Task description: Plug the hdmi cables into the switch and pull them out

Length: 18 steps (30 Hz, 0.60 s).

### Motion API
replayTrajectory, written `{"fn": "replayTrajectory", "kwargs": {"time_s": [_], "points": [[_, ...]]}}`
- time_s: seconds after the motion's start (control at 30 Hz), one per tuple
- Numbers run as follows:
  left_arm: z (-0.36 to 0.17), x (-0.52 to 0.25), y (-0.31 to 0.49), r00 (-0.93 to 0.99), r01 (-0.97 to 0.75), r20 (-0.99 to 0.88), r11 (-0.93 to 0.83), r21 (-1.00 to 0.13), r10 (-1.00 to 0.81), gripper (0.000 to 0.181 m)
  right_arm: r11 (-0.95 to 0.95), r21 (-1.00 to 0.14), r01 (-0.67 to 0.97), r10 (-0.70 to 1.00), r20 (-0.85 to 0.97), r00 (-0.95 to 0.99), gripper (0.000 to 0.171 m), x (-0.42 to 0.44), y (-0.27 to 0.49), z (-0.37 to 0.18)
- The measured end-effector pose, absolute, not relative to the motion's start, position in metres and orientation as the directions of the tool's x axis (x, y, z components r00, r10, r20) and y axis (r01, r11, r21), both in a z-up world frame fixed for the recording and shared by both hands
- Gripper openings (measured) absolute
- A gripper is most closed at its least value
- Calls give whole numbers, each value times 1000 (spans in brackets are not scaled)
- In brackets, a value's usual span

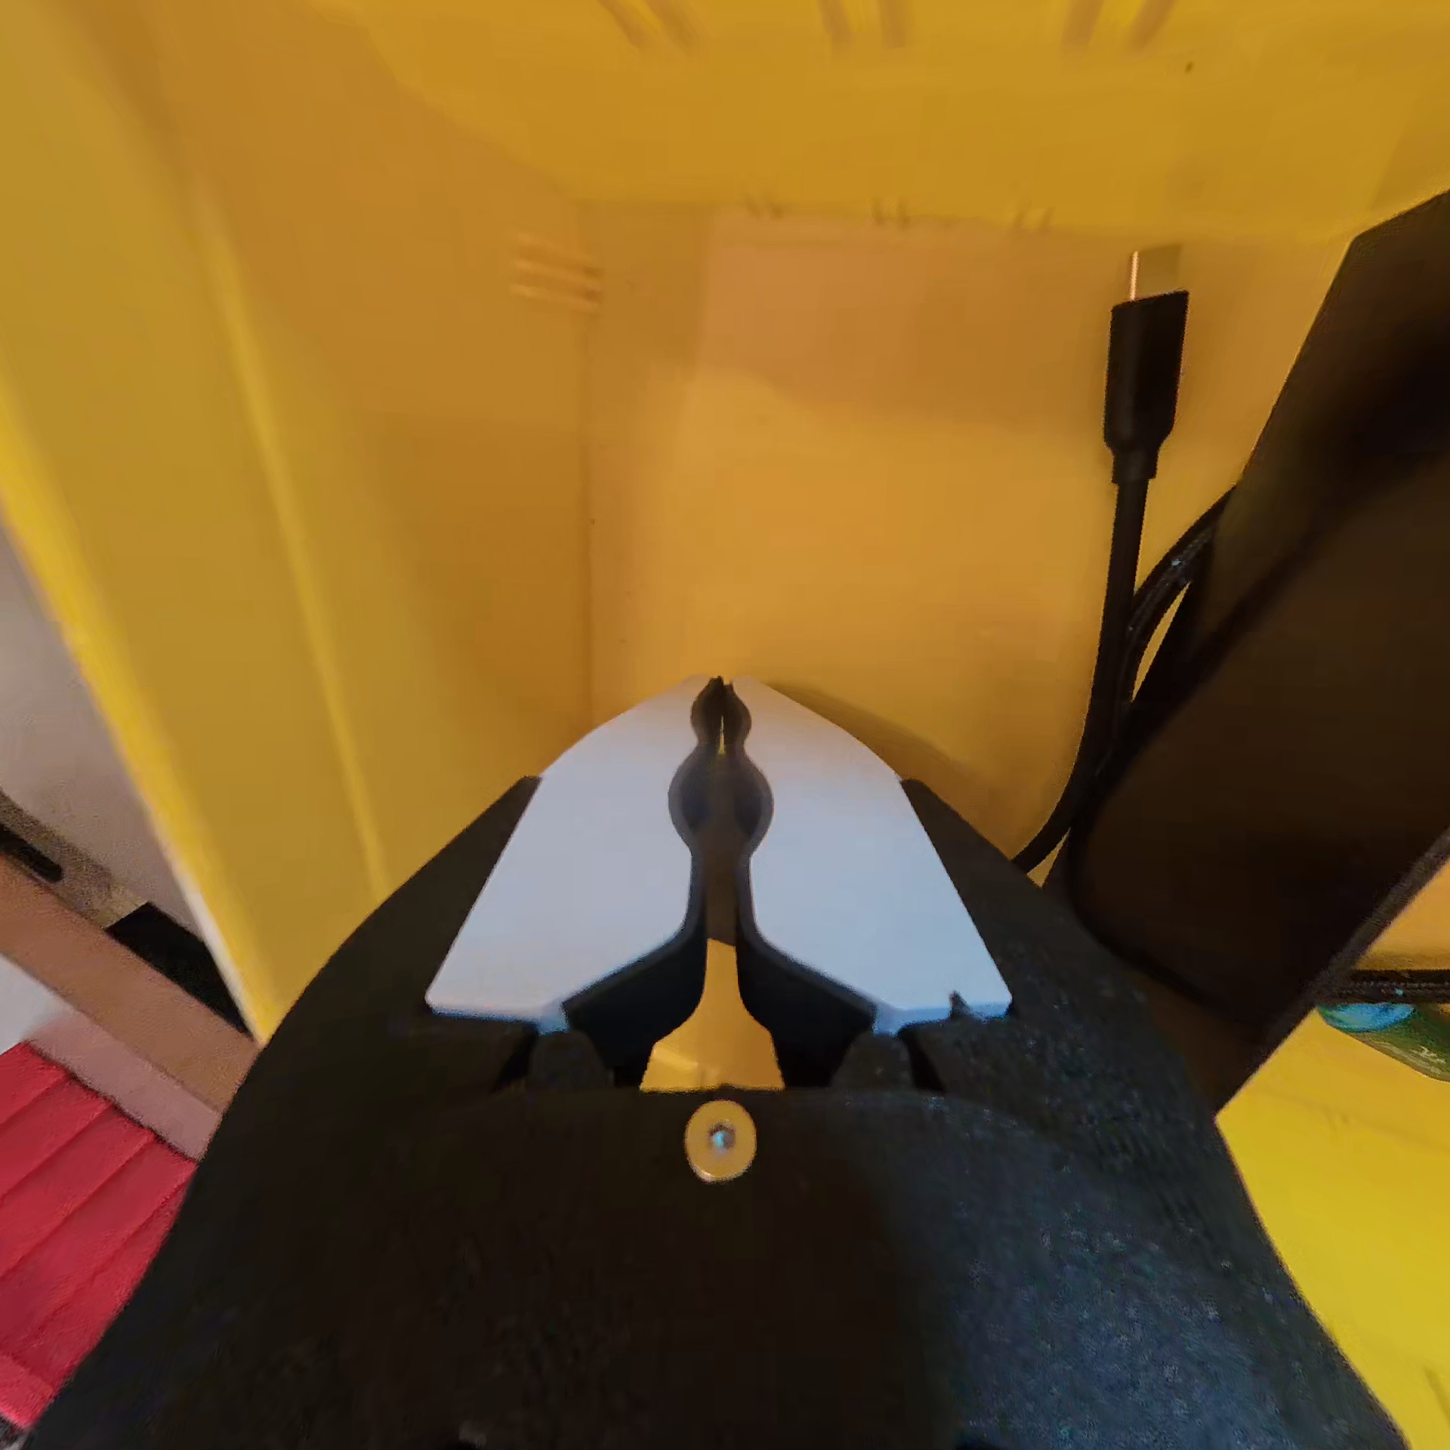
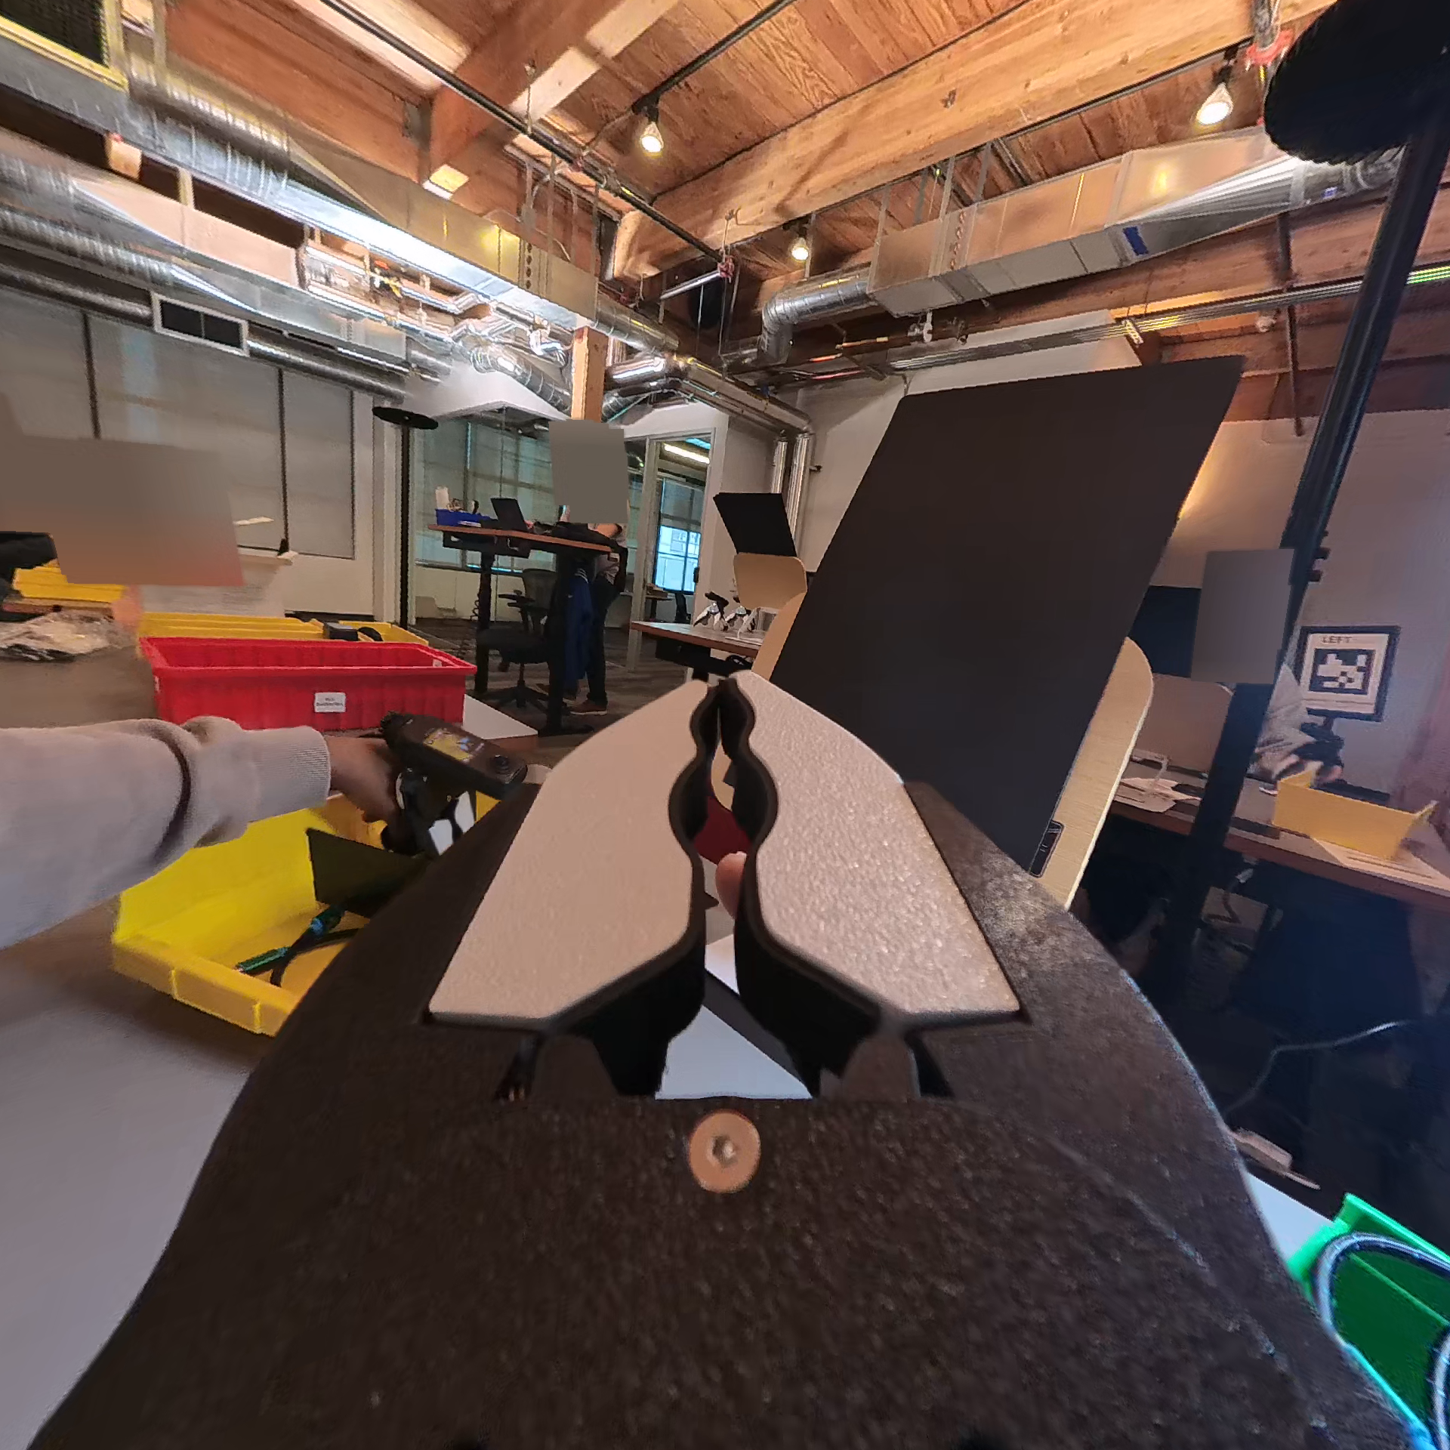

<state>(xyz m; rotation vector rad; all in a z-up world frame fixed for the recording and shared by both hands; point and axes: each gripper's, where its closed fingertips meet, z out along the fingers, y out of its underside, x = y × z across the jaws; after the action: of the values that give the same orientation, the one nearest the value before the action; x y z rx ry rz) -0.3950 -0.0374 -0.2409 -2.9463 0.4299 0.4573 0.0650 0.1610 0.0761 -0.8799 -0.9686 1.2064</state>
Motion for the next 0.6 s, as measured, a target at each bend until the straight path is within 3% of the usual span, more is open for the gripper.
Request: {"fn": "replayTrajectory", "kwargs": {"time_s": [0.1,0.4,0.6], "points": [[-229,-404,-38,901,-289,-358,-954,-79,-243,4,142,-929,-343,989,121,80,0,65,161,77],[-248,-413,-92,964,0,-264,-989,145,-38,54,134,-934,-332,990,113,82,0,63,164,73],[-253,-416,-98,958,0,-279,-976,219,-63,46,135,-939,-315,990,116,79,0,60,164,68]]}}
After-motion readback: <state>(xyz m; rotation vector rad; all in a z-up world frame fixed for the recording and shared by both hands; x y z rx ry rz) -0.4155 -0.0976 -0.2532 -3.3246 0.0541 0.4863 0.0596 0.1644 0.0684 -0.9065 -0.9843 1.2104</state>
